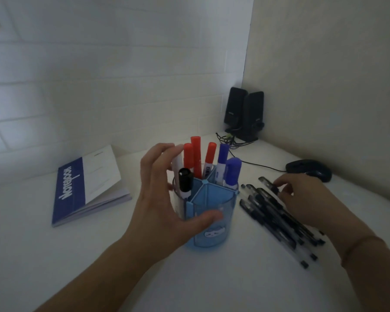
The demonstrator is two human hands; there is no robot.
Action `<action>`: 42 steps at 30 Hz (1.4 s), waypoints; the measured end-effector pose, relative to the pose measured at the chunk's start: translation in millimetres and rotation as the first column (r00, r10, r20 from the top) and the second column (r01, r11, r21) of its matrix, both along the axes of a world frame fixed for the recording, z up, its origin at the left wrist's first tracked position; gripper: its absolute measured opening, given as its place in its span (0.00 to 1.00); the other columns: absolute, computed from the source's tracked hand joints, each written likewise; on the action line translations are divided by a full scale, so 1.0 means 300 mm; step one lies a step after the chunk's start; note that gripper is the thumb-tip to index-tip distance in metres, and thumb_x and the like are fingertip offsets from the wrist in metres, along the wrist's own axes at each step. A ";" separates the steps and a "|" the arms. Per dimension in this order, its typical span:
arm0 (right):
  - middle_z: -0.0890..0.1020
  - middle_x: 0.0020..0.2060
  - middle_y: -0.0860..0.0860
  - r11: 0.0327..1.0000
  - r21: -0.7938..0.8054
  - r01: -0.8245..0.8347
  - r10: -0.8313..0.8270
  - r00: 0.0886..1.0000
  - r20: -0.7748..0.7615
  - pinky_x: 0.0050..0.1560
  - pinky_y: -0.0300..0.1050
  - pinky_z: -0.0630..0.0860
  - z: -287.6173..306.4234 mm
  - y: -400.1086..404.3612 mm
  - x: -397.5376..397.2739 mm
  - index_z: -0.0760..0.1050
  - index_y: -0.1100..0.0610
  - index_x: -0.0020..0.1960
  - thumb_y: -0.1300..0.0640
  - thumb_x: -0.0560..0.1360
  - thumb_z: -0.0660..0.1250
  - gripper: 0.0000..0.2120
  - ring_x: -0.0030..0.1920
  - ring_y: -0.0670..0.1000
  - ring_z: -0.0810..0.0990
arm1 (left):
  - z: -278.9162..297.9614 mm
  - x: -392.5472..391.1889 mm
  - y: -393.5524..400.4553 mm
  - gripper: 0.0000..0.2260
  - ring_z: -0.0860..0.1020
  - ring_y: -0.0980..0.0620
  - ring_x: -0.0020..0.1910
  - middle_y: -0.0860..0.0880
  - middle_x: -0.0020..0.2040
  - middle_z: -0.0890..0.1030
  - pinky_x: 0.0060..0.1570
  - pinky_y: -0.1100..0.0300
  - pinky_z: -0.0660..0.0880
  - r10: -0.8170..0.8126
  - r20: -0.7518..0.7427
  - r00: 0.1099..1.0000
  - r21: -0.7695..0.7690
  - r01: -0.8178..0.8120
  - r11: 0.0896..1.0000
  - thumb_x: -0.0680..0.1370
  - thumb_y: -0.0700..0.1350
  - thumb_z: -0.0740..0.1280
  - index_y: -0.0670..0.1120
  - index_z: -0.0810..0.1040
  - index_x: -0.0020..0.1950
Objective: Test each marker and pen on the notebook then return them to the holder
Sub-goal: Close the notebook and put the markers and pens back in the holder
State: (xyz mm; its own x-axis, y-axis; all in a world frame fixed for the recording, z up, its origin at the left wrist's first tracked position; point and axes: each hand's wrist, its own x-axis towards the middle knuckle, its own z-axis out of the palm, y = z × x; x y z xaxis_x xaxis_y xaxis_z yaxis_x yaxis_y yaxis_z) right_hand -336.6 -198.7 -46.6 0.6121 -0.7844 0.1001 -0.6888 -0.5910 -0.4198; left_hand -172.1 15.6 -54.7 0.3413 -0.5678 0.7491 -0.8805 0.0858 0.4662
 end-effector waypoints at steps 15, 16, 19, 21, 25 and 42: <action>0.78 0.49 0.61 0.935 -0.252 -0.250 0.303 0.192 0.933 0.30 0.41 0.78 0.127 0.299 0.014 0.61 0.64 0.67 0.56 0.73 0.70 0.29 0.39 0.52 0.84 | -0.020 -0.047 -0.028 0.46 0.64 0.67 0.65 0.63 0.69 0.56 0.54 0.77 0.68 -0.002 -0.157 0.988 -0.008 0.000 1.000 0.60 0.64 0.75 0.60 0.52 0.70; 0.78 0.47 0.60 0.916 -0.299 -0.268 0.363 0.237 0.901 0.31 0.39 0.78 0.123 0.319 0.027 0.62 0.56 0.65 0.65 0.72 0.70 0.26 0.39 0.50 0.83 | -0.024 -0.047 -0.029 0.47 0.64 0.67 0.65 0.61 0.70 0.56 0.54 0.77 0.68 -0.005 -0.174 0.985 -0.010 0.003 1.000 0.61 0.62 0.77 0.58 0.53 0.71; 0.82 0.43 0.47 0.856 -0.414 -0.308 0.514 0.433 0.740 0.35 0.35 0.79 0.103 0.335 0.049 0.68 0.46 0.60 0.65 0.71 0.71 0.24 0.41 0.43 0.83 | -0.030 -0.051 -0.028 0.46 0.64 0.62 0.67 0.58 0.71 0.57 0.59 0.72 0.68 -0.018 -0.157 0.987 -0.034 0.013 0.999 0.62 0.59 0.77 0.55 0.53 0.71; 0.82 0.42 0.44 0.818 -0.459 -0.347 0.576 0.512 0.638 0.36 0.36 0.79 0.090 0.328 0.049 0.75 0.54 0.58 0.59 0.73 0.69 0.14 0.42 0.42 0.82 | -0.028 -0.057 -0.026 0.44 0.62 0.56 0.70 0.55 0.71 0.57 0.66 0.64 0.67 -0.023 -0.076 0.997 -0.047 0.019 0.999 0.64 0.60 0.74 0.55 0.53 0.72; 0.82 0.43 0.46 0.808 -0.420 -0.413 0.588 0.529 0.612 0.35 0.38 0.78 0.103 0.308 0.030 0.77 0.54 0.59 0.61 0.74 0.68 0.14 0.44 0.45 0.81 | -0.013 -0.053 -0.027 0.39 0.56 0.48 0.74 0.47 0.73 0.56 0.72 0.54 0.59 -0.004 0.162 0.987 -0.086 0.018 0.996 0.70 0.60 0.70 0.53 0.51 0.72; 0.83 0.37 0.47 0.998 0.060 -0.030 0.040 0.984 -0.172 0.34 0.34 0.69 0.016 -0.015 -0.026 0.82 0.53 0.46 0.50 0.73 0.70 0.07 0.37 0.43 0.78 | 0.020 -0.030 -0.015 0.20 0.55 0.39 0.72 0.44 0.73 0.59 0.63 0.33 0.57 0.158 0.545 0.823 0.033 -0.209 0.977 0.73 0.64 0.63 0.58 0.74 0.62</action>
State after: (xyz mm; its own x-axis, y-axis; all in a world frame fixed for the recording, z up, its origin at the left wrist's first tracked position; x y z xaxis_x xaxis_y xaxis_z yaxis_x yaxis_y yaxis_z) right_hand -344.4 -203.1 -41.6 0.6436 -0.7635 -0.0538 -0.7332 -0.5948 -0.3297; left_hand -181.0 11.0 -48.9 0.0044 -0.6066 0.7950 -0.9889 -0.1207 -0.0866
